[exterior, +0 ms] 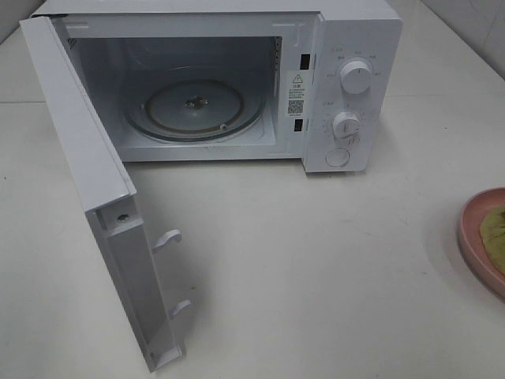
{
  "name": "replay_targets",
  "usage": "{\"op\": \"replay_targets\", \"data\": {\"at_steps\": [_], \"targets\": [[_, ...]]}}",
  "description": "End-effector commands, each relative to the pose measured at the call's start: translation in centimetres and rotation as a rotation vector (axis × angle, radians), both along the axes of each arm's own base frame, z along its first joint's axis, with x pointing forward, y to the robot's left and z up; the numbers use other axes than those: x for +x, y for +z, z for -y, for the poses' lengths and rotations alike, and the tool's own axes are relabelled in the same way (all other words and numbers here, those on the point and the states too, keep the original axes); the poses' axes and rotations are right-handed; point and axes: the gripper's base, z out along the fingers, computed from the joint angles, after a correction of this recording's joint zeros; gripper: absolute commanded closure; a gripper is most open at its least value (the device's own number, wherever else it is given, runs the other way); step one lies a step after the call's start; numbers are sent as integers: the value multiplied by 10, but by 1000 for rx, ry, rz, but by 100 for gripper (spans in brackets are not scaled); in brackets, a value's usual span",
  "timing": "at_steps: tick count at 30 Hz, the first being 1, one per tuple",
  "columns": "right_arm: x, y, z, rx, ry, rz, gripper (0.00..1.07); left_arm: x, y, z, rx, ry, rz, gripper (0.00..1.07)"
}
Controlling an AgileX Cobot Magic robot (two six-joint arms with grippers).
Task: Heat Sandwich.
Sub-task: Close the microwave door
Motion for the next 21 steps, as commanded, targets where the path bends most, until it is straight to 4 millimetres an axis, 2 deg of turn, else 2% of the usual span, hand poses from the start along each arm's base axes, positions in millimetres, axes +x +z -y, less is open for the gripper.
{"op": "replay_targets", "data": {"at_steps": [1, 2, 7, 8, 12, 21], "targets": [[-17, -10, 8, 1, -58, 42, 32, -3, 0, 1, -7, 1, 36, 9], [-26, -16, 11, 15, -90, 78, 32, -3, 0, 1, -7, 1, 36, 9], [-37, -26, 13, 32, -132, 119, 32, -3, 0, 1, -7, 1, 36, 9], [-43, -33, 14, 42, -151, 157, 32, -3, 0, 1, -7, 1, 36, 9], [-59, -36, 15, 64, -212, 308, 32, -3, 0, 1, -7, 1, 36, 9], [-64, -37, 10, 59, -203, 335, 32, -3, 0, 1, -7, 0, 36, 9]]}}
